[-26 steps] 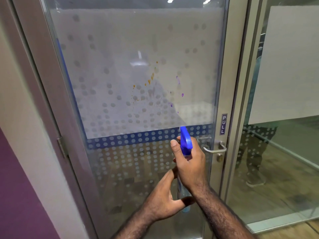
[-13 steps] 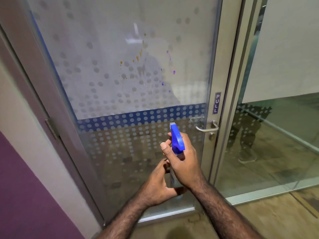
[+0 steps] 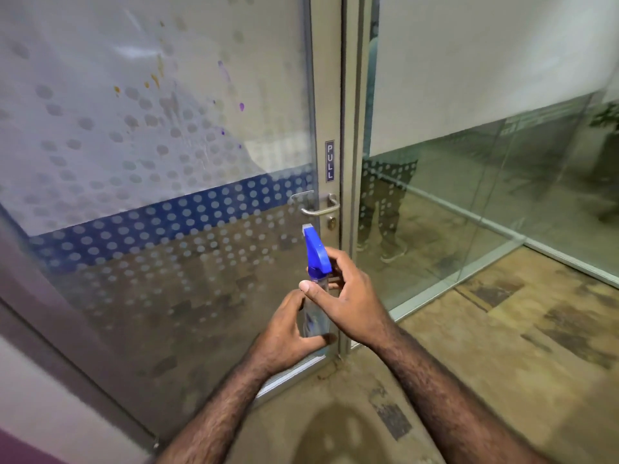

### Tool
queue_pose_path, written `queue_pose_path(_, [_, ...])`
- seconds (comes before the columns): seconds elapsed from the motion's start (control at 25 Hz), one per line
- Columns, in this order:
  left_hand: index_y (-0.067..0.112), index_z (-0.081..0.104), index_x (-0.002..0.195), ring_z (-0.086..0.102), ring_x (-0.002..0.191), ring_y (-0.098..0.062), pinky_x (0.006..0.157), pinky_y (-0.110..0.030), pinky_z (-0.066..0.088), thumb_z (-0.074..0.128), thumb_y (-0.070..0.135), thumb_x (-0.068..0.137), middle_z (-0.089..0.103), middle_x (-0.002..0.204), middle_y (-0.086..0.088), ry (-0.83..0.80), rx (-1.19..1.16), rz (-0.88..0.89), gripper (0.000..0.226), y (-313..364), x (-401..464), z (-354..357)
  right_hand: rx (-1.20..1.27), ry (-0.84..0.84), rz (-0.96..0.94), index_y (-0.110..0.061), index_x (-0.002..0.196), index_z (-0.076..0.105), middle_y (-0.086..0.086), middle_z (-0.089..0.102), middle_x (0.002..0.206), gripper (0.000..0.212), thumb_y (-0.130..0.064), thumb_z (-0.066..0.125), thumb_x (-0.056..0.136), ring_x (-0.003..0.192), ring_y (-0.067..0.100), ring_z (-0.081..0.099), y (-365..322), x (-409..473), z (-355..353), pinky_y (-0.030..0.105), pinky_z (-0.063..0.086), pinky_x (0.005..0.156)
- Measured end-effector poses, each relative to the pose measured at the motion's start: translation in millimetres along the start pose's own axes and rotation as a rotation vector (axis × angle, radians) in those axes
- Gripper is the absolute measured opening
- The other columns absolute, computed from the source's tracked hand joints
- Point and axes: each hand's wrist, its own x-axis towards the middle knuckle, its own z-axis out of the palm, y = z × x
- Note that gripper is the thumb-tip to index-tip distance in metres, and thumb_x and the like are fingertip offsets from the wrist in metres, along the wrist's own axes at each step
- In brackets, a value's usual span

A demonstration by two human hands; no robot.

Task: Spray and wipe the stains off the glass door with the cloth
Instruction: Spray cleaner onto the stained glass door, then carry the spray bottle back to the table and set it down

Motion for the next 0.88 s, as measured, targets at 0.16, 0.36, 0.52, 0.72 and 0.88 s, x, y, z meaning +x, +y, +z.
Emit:
queue_pose_path(0.16, [0.035, 0.055, 0.138, 0.061, 0.129, -0.007, 0.11, -0.033, 0.051, 0.093, 0.035, 0.072, 0.062, 0.132, 0.019, -0.132, -0.062, 0.096, 0.076, 14.0, -10.5, 24.9, -0.115, 0.044, 0.118, -0.028, 0.121, 0.072, -0.014, 0.077, 0.107, 0.029, -0.029, 0.084, 0.094, 0.104, 0.008, 0.074, 0.0, -50.3, -30.2, 0.036, 0.061, 0.098])
queue_pose_path(0.36, [0.038, 0.055, 0.135, 0.058, 0.13, -0.004, 0.11, -0.035, 0.051, 0.093, 0.041, 0.071, 0.06, 0.133, 0.022, -0.343, -0.132, 0.224, 0.075, 41.7, -32.4, 87.1, -0.21, 0.169, 0.271, -0.028, 0.121, 0.073, -0.015, 0.077, 0.108, 0.03, -0.025, 0.085, 0.094, 0.107, 0.003, 0.073, 0.8, -132.3, -75.9, 0.025, 0.059, 0.097])
queue_pose_path(0.52, [0.05, 0.05, 0.132, 0.056, 0.13, 0.003, 0.11, -0.029, 0.05, 0.094, 0.046, 0.071, 0.059, 0.134, 0.026, -0.494, -0.207, 0.326, 0.075, 81.2, -50.4, 149.8, -0.278, 0.314, 0.373, -0.035, 0.114, 0.071, -0.018, 0.077, 0.103, 0.027, -0.022, 0.084, 0.094, 0.103, 0.0, 0.073, -4.5, -197.2, -120.7, 0.016, 0.056, 0.09])
queue_pose_path(0.72, [0.038, 0.047, 0.147, 0.051, 0.138, 0.002, 0.114, -0.028, 0.047, 0.091, 0.048, 0.077, 0.053, 0.143, 0.025, -0.68, -0.28, 0.473, 0.083, 140.1, -68.8, 219.5, -0.283, 0.509, 0.472, -0.026, 0.12, 0.071, -0.011, 0.077, 0.109, 0.023, -0.024, 0.08, 0.099, 0.108, 0.005, 0.073, -12.7, -270.7, -174.3, 0.02, 0.057, 0.09])
queue_pose_path(0.88, [0.038, 0.043, 0.152, 0.05, 0.14, 0.0, 0.115, -0.03, 0.047, 0.083, 0.052, 0.086, 0.051, 0.147, 0.024, -0.812, -0.296, 0.583, 0.078, 184.9, -77.2, 268.3, -0.297, 0.651, 0.536, -0.023, 0.126, 0.07, -0.011, 0.077, 0.111, 0.026, -0.025, 0.078, 0.101, 0.11, 0.0, 0.073, -16.9, -320.7, -214.6, 0.011, 0.055, 0.088])
